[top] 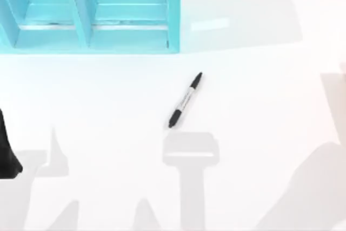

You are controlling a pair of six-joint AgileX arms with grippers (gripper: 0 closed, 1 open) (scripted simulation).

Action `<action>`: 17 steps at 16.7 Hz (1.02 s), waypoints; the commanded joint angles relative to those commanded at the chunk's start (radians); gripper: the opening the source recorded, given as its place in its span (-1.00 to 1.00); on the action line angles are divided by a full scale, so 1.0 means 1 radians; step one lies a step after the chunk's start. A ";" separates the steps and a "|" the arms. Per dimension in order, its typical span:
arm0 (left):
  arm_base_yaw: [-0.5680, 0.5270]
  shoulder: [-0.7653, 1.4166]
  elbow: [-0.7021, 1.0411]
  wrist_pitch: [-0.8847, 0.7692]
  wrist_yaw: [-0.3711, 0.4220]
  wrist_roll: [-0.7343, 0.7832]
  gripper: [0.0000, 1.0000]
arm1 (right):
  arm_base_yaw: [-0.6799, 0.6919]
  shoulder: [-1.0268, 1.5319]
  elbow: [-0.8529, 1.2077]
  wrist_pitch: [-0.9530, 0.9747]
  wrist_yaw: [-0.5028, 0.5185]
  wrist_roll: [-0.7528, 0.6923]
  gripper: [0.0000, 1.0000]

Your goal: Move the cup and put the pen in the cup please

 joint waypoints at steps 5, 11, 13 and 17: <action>0.000 0.000 0.000 0.000 0.000 0.000 1.00 | 0.130 -0.051 0.121 -0.171 -0.001 0.137 -1.00; 0.000 0.000 0.000 0.000 0.000 0.000 1.00 | 0.382 -0.174 0.309 -0.500 -0.002 0.379 -1.00; 0.000 0.000 0.000 0.000 0.000 0.000 1.00 | 0.419 -0.200 0.336 -0.537 -0.002 0.415 -1.00; 0.000 0.000 0.000 0.000 0.000 0.000 1.00 | 0.417 -0.198 0.335 -0.538 -0.005 0.419 -1.00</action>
